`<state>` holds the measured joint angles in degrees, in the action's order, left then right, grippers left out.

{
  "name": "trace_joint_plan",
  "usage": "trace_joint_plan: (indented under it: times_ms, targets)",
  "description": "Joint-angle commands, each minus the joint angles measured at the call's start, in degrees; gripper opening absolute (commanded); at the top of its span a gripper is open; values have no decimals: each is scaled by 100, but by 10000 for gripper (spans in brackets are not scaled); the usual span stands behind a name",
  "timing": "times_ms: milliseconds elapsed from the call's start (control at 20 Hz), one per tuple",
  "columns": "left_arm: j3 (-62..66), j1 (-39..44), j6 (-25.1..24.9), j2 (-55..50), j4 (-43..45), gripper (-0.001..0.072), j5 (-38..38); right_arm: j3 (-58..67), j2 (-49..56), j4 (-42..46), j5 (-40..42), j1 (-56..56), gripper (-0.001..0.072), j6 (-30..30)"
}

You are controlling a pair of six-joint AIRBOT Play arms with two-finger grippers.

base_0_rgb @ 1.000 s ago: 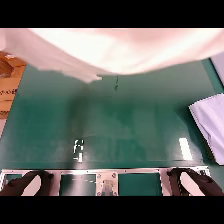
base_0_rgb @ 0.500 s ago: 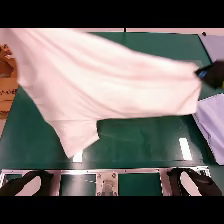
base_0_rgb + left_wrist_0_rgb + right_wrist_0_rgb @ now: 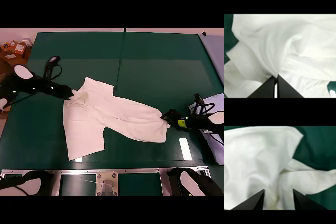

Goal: Fold the shirts.

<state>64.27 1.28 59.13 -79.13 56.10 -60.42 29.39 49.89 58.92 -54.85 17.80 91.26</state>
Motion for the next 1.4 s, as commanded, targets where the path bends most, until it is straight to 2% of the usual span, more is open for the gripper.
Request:
trace_joint_plan:
  times_ms: [0,150,300,400,550,850,950,1000,1150,1200,1350]
  targets:
    - [-195,-2,76,-256,433,24,-103,348,105,533,-238,1056,540,9]
    - [-195,-136,85,-254,518,24,-101,719,358,-13,-138,1373,540,-428]
    - [-195,-136,85,-254,522,24,-7,918,1058,-1427,-304,1331,540,-1167]
    - [-195,-136,83,-254,522,24,-2,1067,1563,-1858,-380,1182,540,-1438]
    - [-195,-133,83,-254,520,24,-2,1486,2472,-1864,-649,826,540,-1440]
    - [-195,-136,79,-254,525,25,4,2802,4194,-1814,-1963,199,538,-1523]
    - [-195,-136,79,-254,525,25,0,3064,4503,-1622,-2238,24,457,-1519]
    - [-195,-136,79,-254,525,25,0,3101,4568,-1547,-2291,-24,455,-1519]
    - [-195,-136,79,-254,527,25,44,3110,4586,-1534,-2347,-70,269,-1521]
    - [-195,-136,79,-254,525,25,46,3112,4586,-1495,-2400,-68,256,-1523]
    - [-195,-136,76,-251,555,24,15,3294,4583,-970,-2428,76,293,-1521]
